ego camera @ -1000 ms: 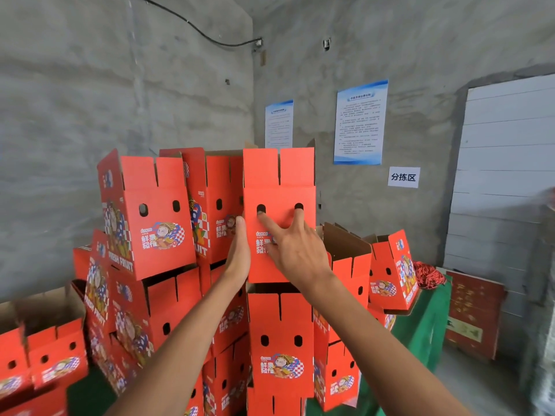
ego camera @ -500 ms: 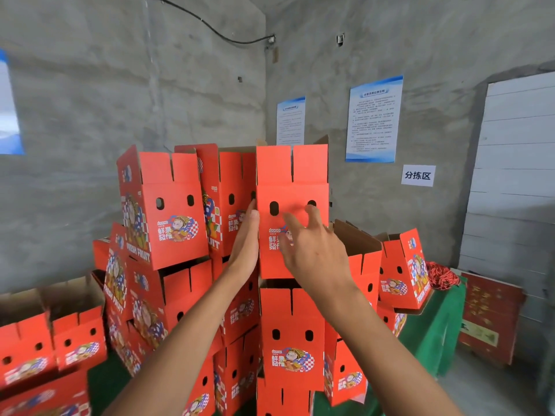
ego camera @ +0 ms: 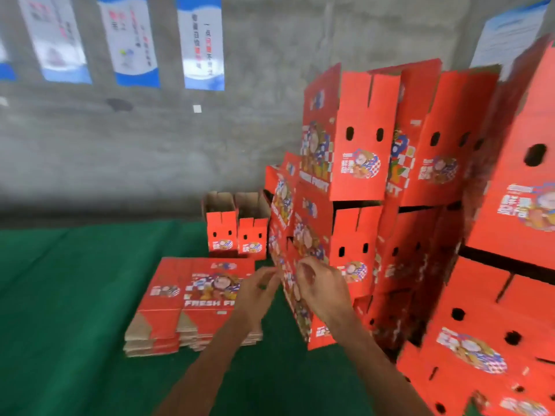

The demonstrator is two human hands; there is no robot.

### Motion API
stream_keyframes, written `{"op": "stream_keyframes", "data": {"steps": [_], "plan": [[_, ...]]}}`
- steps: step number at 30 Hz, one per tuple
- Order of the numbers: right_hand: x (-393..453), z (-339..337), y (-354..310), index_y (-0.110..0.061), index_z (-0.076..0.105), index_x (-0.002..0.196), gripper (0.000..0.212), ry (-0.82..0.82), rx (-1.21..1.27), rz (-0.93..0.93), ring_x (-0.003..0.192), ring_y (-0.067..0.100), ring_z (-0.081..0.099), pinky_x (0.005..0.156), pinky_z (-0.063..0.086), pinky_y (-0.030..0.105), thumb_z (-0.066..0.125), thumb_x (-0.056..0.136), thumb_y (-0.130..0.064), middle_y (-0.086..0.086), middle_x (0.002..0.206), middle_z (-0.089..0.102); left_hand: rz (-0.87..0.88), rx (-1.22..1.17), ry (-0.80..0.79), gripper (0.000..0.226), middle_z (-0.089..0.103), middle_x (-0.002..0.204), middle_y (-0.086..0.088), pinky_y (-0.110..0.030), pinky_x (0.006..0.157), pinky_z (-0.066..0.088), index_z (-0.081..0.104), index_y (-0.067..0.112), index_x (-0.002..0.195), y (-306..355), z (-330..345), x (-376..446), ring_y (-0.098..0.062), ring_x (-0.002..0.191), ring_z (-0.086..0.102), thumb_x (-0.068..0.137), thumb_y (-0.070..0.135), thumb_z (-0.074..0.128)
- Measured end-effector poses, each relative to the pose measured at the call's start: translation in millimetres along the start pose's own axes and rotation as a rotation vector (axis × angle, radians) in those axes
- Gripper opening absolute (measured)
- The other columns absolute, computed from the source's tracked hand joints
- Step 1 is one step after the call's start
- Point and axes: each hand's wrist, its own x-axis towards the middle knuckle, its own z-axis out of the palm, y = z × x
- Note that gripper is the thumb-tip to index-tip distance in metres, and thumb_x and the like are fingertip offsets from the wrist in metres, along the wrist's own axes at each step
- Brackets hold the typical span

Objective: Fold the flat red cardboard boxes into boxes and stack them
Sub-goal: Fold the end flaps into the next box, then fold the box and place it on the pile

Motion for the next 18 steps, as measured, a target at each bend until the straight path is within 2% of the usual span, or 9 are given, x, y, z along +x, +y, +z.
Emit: {"op": "stream_keyframes", "data": {"steps": [2,5,8,9,11,13,15,18], "plan": [[-3.3,68.7,-3.4,-0.024,0.071,0.111,0.020,-0.142,0.067,0.063,0.083,0.018,0.071,0.076,0.054,0.030,0.059,0.100,-0.034,-0.002,0.095,0.076,-0.170,0.058,0.070,0.014,0.071,0.110,0.013,-0.026,0.088,0.058,0.070,0.027,0.114,-60.0,-45.6,-21.3,-0.010,0.103,0.068,0.102,0.028,0.064],[-6.6,158.3,-5.1,-0.022,0.072,0.113,0.019,-0.307,0.173,0.167,0.087,0.015,0.069,0.076,0.054,0.031,0.063,0.098,-0.029,-0.005,0.098,0.074,-0.393,0.224,0.138,0.030,0.067,0.119,0.010,-0.033,0.088,0.059,0.066,0.027,0.125,-134.3,-109.8,-40.4,-0.012,0.103,0.067,0.098,0.039,0.068],[-8.9,235.2,0.9,-0.017,0.070,0.112,0.019,-0.438,0.210,0.278,0.085,0.018,0.066,0.067,0.048,0.030,0.054,0.102,-0.017,0.001,0.098,0.072,-0.525,0.395,0.181,0.044,0.060,0.130,0.000,-0.020,0.077,0.049,0.060,0.024,0.136,-201.9,-161.1,-45.0,-0.005,0.092,0.058,0.095,0.040,0.071],[-8.5,257.3,4.6,-0.015,0.069,0.106,0.018,-0.462,0.201,0.297,0.084,0.019,0.064,0.066,0.047,0.032,0.051,0.102,-0.016,0.000,0.094,0.069,-0.562,0.427,0.195,0.049,0.057,0.137,-0.004,-0.022,0.084,0.049,0.058,0.023,0.138,-221.5,-174.6,-42.4,-0.007,0.100,0.056,0.094,0.039,0.073],[-4.7,296.2,15.4,-0.013,0.066,0.098,0.018,-0.495,0.172,0.341,0.080,0.019,0.062,0.065,0.046,0.032,0.051,0.104,-0.020,0.001,0.091,0.066,-0.631,0.542,0.197,0.064,0.048,0.150,-0.009,-0.039,0.107,0.045,0.050,0.023,0.146,-259.0,-194.6,-33.4,-0.020,0.130,0.047,0.091,0.046,0.074],[0.9,329.8,25.8,-0.011,0.064,0.088,0.024,-0.520,0.117,0.376,0.070,0.016,0.058,0.064,0.052,0.038,0.050,0.104,-0.023,0.002,0.086,0.066,-0.730,0.729,0.111,0.086,0.027,0.165,-0.009,-0.053,0.122,0.027,0.032,0.025,0.158,-291.5,-207.8,-24.9,-0.031,0.152,0.023,0.089,0.062,0.068],[7.2,357.4,31.9,-0.011,0.064,0.086,0.025,-0.503,0.064,0.459,0.072,0.021,0.062,0.068,0.058,0.041,0.050,0.100,-0.026,0.007,0.087,0.067,-0.822,0.860,0.037,0.106,0.007,0.171,-0.012,-0.054,0.126,0.014,0.016,0.022,0.163,-316.7,-215.1,-20.9,-0.035,0.157,0.007,0.085,0.080,0.056],[14.0,385.7,31.3,-0.013,0.064,0.086,0.019,-0.516,-0.095,0.531,0.089,0.027,0.059,0.078,0.054,0.038,0.055,0.094,-0.028,0.012,0.099,0.059,-0.840,0.975,0.026,0.123,0.004,0.170,-0.019,-0.051,0.126,0.013,0.013,0.013,0.162,-340.7,-219.4,-19.4,-0.037,0.157,0.008,0.075,0.097,0.038]]}}
